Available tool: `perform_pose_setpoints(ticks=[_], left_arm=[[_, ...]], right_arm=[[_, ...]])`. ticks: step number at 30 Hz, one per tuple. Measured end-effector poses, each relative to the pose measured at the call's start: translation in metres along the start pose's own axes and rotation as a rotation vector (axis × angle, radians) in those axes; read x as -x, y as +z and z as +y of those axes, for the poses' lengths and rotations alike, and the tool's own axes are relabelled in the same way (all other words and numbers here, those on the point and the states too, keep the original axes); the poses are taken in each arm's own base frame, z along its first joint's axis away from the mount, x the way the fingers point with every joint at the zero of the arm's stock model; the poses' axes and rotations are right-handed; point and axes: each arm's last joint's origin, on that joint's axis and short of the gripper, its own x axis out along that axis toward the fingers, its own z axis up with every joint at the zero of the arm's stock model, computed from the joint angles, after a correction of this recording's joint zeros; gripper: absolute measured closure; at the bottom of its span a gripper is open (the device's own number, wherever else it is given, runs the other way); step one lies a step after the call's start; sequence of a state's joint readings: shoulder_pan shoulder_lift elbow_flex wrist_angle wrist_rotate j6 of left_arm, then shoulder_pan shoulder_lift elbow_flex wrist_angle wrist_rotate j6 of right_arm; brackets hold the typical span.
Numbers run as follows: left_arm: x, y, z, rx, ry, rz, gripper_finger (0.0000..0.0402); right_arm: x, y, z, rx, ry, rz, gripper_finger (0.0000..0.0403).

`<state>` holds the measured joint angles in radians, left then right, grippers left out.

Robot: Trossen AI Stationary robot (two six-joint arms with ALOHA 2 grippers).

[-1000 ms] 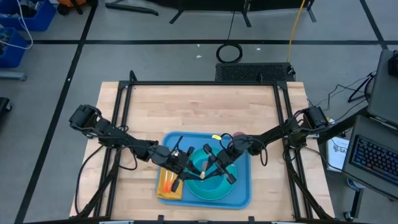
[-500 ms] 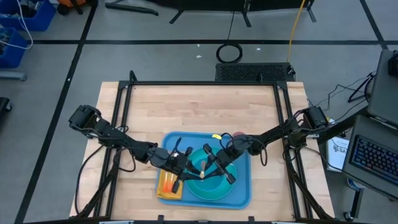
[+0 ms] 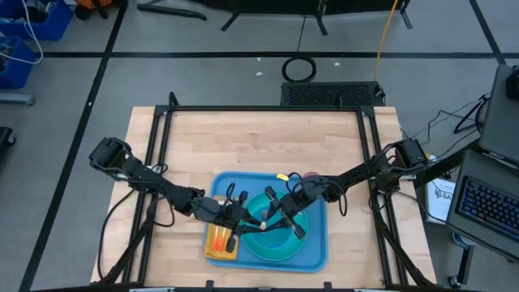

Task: Set up tray
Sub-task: Put the yellow table knife on top of the yellow table napkin to the right of the orange spoon

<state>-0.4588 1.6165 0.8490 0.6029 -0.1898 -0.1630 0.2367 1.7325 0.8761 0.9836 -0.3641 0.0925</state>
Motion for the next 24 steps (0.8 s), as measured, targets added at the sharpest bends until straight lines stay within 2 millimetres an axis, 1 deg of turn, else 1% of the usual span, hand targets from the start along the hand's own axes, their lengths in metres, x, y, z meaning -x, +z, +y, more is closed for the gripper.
perform_pose_setpoints(ticks=[12,24], left_arm=[[0.001,-0.003,-0.006,0.014,0.021,0.02,0.0354],[0.006,-0.012,-0.018,-0.001,0.138,0.061,0.0354]], right_arm=[[0.0,0.001,0.0,0.002,0.0,-0.007,0.0312],[0.0,0.002,0.0,0.007,0.0,-0.021,0.0312]])
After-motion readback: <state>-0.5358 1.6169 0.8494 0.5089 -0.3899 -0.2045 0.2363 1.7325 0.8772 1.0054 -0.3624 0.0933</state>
